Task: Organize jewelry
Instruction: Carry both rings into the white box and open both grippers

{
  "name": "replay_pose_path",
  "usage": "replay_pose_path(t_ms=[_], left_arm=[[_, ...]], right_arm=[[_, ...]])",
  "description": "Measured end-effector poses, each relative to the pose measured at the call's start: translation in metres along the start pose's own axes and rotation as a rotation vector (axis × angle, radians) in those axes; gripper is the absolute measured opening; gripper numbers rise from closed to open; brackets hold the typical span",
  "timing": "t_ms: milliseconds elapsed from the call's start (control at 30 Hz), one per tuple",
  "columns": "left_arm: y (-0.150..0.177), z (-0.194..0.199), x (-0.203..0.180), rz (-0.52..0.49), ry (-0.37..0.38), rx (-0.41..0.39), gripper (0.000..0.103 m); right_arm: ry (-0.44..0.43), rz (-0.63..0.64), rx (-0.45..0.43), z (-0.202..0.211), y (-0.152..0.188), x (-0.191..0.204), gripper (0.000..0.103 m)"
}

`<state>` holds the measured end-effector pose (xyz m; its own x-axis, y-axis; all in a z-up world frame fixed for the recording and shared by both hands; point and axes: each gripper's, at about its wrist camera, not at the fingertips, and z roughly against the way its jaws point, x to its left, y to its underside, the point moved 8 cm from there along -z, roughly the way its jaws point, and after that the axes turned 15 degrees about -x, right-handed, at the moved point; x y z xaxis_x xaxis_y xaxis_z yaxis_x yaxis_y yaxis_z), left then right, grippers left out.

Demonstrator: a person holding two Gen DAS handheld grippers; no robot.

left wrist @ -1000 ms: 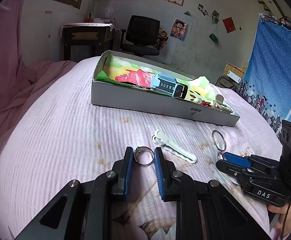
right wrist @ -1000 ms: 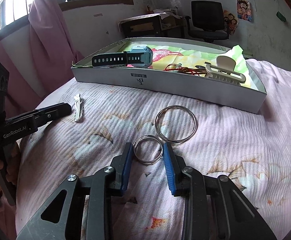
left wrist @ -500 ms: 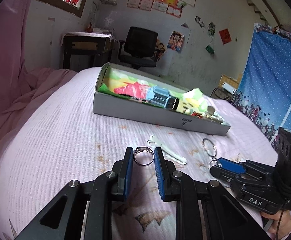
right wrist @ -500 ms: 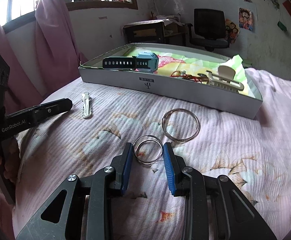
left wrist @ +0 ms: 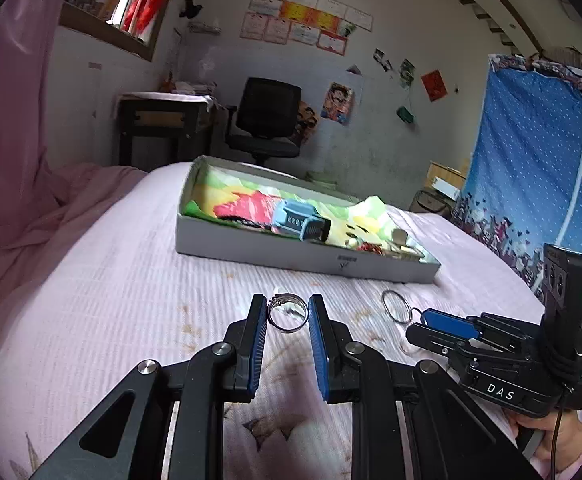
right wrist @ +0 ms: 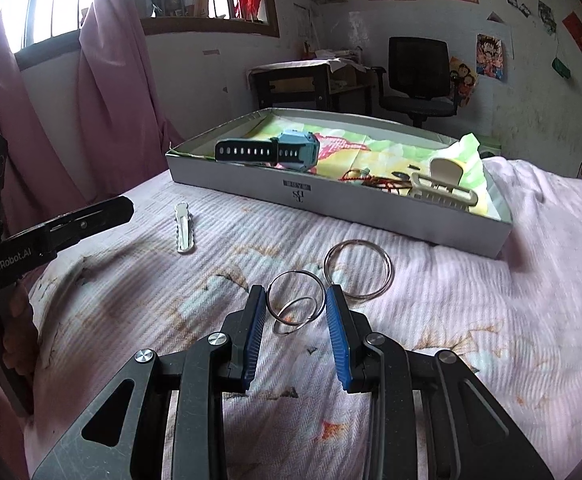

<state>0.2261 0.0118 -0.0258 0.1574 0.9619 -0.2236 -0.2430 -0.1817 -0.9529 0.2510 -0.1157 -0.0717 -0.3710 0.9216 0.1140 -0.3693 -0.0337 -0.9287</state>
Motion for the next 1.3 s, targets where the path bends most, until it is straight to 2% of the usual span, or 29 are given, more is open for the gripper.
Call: replay_pose_path(t_ms=[200, 400, 567, 767, 1000, 1300], left_arm=[[-0.023, -0.006, 0.004, 0.021, -0.054, -0.039, 0.02], [-0.058, -0.03, 0.0, -0.039, -0.06, -0.056, 0.02], [-0.071, -0.059, 0.0, -0.031, -0.072, -0.038, 0.02], [-0.063, -0.095, 0.004, -0.02, -0.101, 0.023, 0.02], [-0.046, -0.116, 0.006, -0.027, -0.144, 0.09, 0.02], [-0.029, -0.132, 0.012, -0.023, -0.172, 0.195, 0.02]], right_arm=[[0.001, 0.004, -0.039, 0.001, -0.016, 0.002, 0.027], [0.002, 0.007, -0.11, -0.006, -0.047, -0.001, 0.027], [0.012, 0.006, -0.158, -0.024, -0.075, -0.001, 0.027], [0.043, 0.01, -0.187, -0.049, -0.093, -0.012, 0.027], [0.099, -0.054, -0.172, -0.07, -0.088, -0.038, 0.027], [0.109, -0.088, -0.09, -0.092, -0.067, -0.048, 0.028]])
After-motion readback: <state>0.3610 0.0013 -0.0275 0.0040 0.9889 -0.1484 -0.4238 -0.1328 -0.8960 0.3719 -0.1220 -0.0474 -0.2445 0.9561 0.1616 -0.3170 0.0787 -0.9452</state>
